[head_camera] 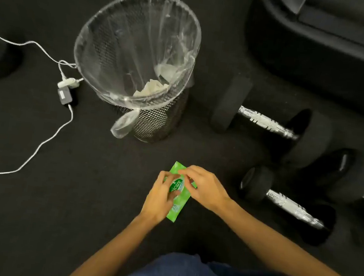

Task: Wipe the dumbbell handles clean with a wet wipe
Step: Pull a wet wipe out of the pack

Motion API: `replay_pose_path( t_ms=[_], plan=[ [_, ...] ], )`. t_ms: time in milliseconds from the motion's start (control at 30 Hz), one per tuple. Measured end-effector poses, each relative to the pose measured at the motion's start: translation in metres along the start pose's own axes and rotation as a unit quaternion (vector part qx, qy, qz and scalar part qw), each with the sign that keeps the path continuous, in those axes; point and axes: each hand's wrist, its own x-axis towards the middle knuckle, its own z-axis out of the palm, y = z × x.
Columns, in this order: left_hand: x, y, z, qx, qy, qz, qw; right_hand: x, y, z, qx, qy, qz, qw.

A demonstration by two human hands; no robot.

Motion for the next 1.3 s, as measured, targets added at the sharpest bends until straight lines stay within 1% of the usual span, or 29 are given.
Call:
replay_pose_path(
  t_ms=[67,167,233,400,567,633,700,800,867,933,1000,1067,1133,1200,1233,1267,1300],
  plan=[
    [0.002,-0.006,0.008,-0.021,0.053,0.008,0.998,0.004,0.009,0.005,0.011,-0.013,0.018,1.0],
    [0.0,-0.018,0.017,-0.059,0.148,0.039,0.987,0.01,0.022,0.008,0.003,-0.069,0.015,0.997],
    [-0.006,-0.024,0.019,-0.085,0.188,0.057,0.977,0.009,0.025,0.011,0.007,-0.095,0.021,0.995],
    [-0.025,-0.027,0.021,-0.098,0.205,0.085,0.97,0.011,0.021,0.023,-0.001,-0.135,0.052,0.99],
    [-0.036,-0.03,0.028,-0.107,0.219,0.088,0.966,0.015,0.023,0.036,-0.05,-0.135,0.043,0.989],
    [-0.039,-0.029,0.032,-0.096,0.225,0.094,0.965,0.017,0.023,0.035,-0.047,-0.129,0.044,0.99],
    [-0.041,-0.029,0.037,-0.092,0.226,0.09,0.965,0.017,0.024,0.034,-0.015,-0.117,0.059,0.991],
    [-0.043,-0.03,0.041,-0.127,0.212,0.05,0.968,0.015,0.029,0.034,0.081,-0.072,0.12,0.987],
    [-0.043,-0.037,0.042,-0.111,0.195,0.058,0.973,0.013,0.03,0.033,0.169,-0.007,0.175,0.97],
    [-0.042,-0.043,0.043,-0.032,0.171,0.099,0.98,0.012,0.028,0.023,0.22,0.056,0.203,0.953],
    [-0.038,-0.048,0.045,0.084,0.125,0.123,0.981,0.013,0.025,0.009,0.225,0.124,0.19,0.947],
    [-0.036,-0.05,0.048,0.202,0.064,0.105,0.972,0.015,0.023,-0.01,0.243,0.182,0.178,0.936],
    [-0.038,-0.047,0.05,0.271,0.033,0.075,0.959,0.015,0.021,-0.031,0.284,0.226,0.18,0.914],
    [-0.039,-0.043,0.05,0.296,0.03,0.068,0.952,0.012,0.021,-0.055,0.326,0.261,0.187,0.889],
    [-0.038,-0.039,0.048,0.291,0.034,0.067,0.954,0.01,0.022,-0.066,0.346,0.273,0.191,0.877],
    [-0.037,-0.033,0.047,0.265,0.043,0.065,0.961,0.006,0.023,-0.077,0.364,0.28,0.195,0.867],
    [-0.033,-0.024,0.045,0.214,0.058,0.065,0.973,0.003,0.024,-0.086,0.381,0.288,0.199,0.856]
  ],
)
